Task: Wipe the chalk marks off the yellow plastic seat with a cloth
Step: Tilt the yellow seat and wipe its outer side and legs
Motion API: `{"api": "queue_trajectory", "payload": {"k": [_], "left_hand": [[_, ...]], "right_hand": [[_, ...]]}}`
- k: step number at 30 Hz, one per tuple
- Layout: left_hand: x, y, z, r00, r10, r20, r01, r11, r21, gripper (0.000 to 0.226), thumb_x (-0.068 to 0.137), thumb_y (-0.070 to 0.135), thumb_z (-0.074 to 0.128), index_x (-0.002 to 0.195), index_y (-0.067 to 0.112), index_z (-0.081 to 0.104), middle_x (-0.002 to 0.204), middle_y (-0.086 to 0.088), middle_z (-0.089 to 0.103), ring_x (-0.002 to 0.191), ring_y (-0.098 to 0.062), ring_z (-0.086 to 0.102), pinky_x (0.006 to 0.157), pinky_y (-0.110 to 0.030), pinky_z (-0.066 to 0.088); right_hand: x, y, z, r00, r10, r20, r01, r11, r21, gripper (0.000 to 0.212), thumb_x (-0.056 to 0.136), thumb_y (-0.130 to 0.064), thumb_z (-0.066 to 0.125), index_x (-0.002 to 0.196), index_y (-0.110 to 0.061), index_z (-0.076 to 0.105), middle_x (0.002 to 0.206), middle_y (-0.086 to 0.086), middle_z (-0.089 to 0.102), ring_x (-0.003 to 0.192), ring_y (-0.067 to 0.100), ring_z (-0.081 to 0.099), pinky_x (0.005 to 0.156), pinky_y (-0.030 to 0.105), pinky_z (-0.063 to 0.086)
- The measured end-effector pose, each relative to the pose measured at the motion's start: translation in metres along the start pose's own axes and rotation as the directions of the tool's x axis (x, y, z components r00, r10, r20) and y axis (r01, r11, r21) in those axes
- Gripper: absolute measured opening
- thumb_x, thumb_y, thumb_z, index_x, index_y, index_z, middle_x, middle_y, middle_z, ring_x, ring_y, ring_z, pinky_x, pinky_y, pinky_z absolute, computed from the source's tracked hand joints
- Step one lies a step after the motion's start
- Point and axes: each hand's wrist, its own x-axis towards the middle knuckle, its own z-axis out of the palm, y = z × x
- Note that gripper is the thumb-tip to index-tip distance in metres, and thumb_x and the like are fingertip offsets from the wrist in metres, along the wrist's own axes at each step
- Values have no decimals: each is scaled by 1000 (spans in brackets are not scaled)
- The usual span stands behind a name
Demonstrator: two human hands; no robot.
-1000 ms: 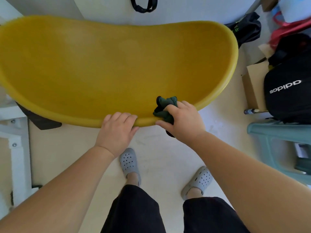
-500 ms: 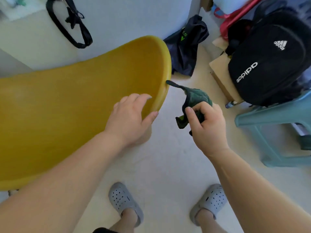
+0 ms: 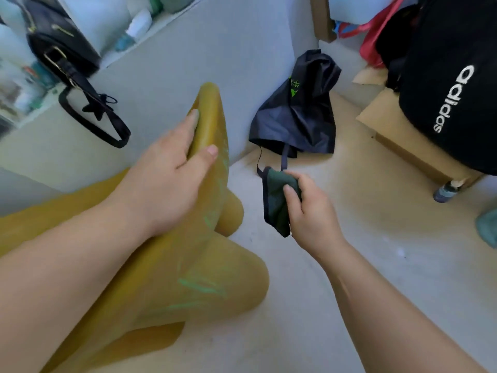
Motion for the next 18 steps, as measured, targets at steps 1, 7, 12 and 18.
{"api": "queue_trajectory", "payload": {"k": [1,7,12,18], "left_hand": [[0,2,0,1000,7,-24,-7,1000,-5,70,90,56,40,154,31,28,155,17,34,141,-2,28,117,-26,20],[-9,20,-3,997,14,-77,-3,990,139,35,102,40,43,137,39,50,109,29,55,95,12,51,79,-5,33],[-1,38,-5,987,-141,-76,158,939,306,36,100,48,41,134,34,45,120,7,59,100,-21,59,87,-41,49],[43,56,11,968,-195,-156,248,824,509,39,103,39,38,121,9,56,121,-15,59,103,-34,56,79,-34,40]], "right_hand": [[7,11,6,999,-40,5,40,999,20,28,107,-22,47,133,-27,58,105,-13,69,95,11,62,76,26,47],[41,60,27,970,-228,-90,240,957,163,20,106,-21,51,113,-28,69,101,-20,60,99,1,57,83,15,44],[52,57,50,982,-184,-40,188,974,129,31,105,-33,48,106,-15,74,94,-11,49,101,21,51,90,46,51],[35,40,55,985,-143,-99,159,970,184,47,103,-39,34,95,-7,68,86,6,63,90,28,52,86,50,46]]}}
